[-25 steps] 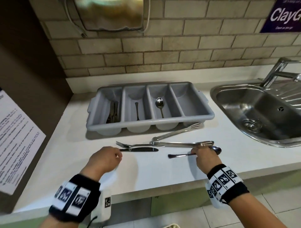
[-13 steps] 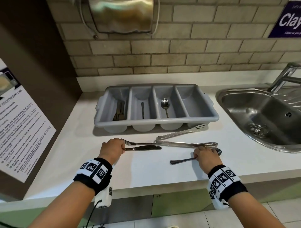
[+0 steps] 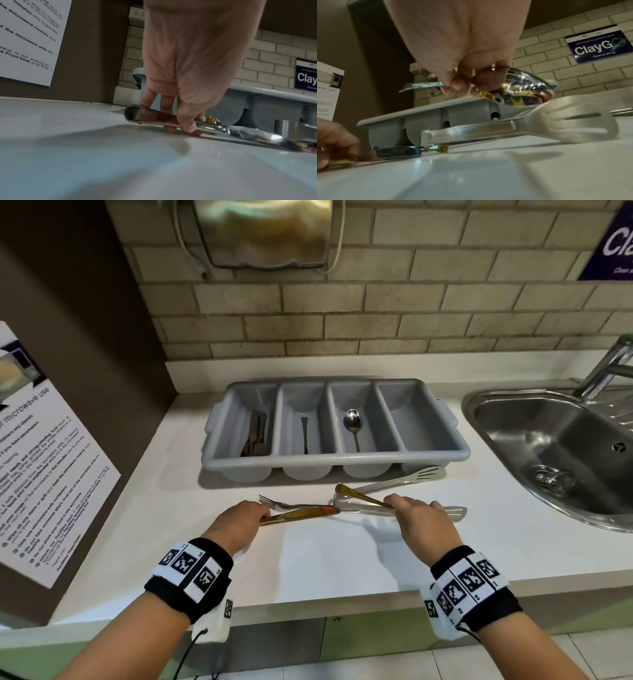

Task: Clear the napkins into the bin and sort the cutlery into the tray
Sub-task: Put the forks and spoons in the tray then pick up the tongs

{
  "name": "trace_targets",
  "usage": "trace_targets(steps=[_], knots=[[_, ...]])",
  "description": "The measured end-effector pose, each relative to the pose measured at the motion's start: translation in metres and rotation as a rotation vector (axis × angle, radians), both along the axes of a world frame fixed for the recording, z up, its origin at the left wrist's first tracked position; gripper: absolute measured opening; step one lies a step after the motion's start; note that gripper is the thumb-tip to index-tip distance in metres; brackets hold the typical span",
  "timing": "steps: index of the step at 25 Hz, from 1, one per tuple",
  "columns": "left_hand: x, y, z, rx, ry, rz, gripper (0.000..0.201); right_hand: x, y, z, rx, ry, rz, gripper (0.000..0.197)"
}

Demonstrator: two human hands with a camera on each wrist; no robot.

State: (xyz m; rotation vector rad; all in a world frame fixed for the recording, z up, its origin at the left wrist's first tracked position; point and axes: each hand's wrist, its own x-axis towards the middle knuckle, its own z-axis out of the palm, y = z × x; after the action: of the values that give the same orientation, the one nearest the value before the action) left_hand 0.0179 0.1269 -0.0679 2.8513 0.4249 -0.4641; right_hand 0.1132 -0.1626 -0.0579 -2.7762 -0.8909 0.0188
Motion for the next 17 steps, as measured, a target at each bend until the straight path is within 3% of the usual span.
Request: trace_targets(steps=[3,7,10,12,15,17], knots=[[-0.012,0.002,0.012,-0.059,-0.102,-0.054,0.034,-0.002,0.006,0.012,0.112,0.003,0.012,0.037],[-0.015,0.012,0.053,-0.23,-0.372,-0.001,0.029,0.002,0.014,0.017,0.362,0.106,-0.032,0.033],[0.004,0.022,0.085,-0.286,-0.602,0.161,0.032,0.005,0.023,0.02,0.526,0.257,-0.109,0.024],[0.022,0.034,0.092,-0.257,-0.695,0.337,0.031,0.005,0.031,0.025,0.614,0.391,-0.12,0.031],[0.058,0.053,0.09,-0.14,-0.489,0.547,0.028,0.006,0.041,0.031,0.674,0.538,-0.105,0.041],[0.074,0.055,0.089,-0.118,-0.331,0.567,0.028,0.005,0.046,0.035,0.709,0.599,-0.117,0.043]])
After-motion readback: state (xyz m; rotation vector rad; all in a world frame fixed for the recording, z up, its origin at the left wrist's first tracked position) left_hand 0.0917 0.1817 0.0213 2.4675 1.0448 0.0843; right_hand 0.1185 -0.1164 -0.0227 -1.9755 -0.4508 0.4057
